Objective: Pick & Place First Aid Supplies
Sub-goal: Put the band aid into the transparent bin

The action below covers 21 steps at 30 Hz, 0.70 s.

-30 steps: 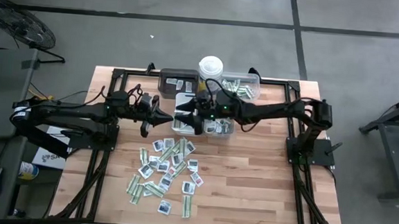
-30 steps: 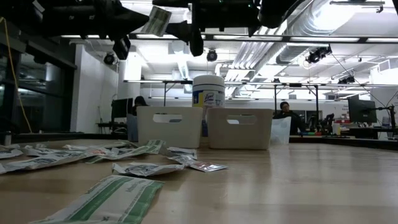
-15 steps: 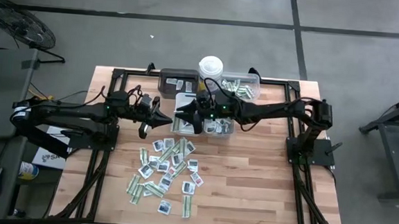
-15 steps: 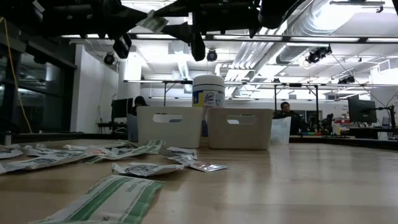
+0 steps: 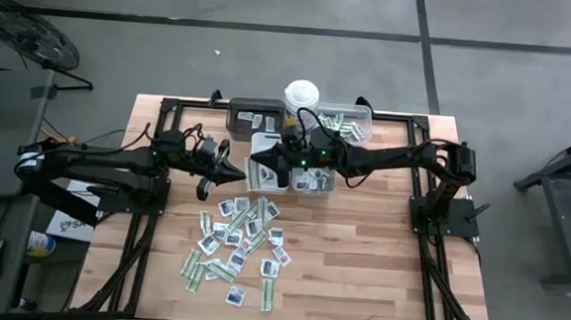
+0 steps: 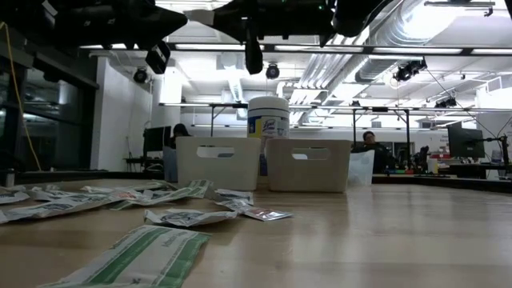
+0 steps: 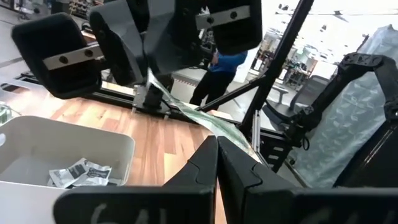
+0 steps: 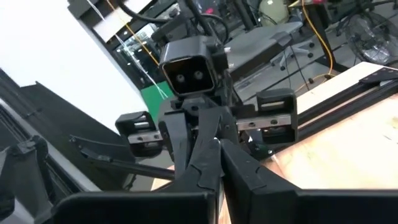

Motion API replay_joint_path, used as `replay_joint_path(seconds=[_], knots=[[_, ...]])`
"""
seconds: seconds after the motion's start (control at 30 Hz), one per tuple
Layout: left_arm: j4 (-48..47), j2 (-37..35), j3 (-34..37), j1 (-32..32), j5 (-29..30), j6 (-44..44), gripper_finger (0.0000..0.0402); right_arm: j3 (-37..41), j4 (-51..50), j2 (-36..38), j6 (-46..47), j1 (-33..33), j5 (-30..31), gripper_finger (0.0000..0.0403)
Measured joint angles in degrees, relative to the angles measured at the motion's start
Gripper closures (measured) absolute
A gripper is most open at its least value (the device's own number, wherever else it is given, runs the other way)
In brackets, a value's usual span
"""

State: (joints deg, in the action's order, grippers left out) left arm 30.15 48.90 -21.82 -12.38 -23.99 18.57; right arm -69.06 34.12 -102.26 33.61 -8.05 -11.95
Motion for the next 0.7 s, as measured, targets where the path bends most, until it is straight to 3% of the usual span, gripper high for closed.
replay_joint_path(seconds=[0.3,0.5,0.7], knots=[[-0.4,0.0,0.0,0.0,-1.9,-0.6,0.0401,0.0,0.0,0.0,0.0,0.5,3.7,0.0402],[-3.7,0.0,0.0,0.0,-2.1,-3.2,0.0401,0.0,-0.8,0.3,-0.1,-0.5,10.3,0.0402],[-6.9,-0.9,0.1,0.0,-2.6,-4.3,0.0401,0.0,-12.3,5.8,-2.4,-2.1,20.4,0.0403]])
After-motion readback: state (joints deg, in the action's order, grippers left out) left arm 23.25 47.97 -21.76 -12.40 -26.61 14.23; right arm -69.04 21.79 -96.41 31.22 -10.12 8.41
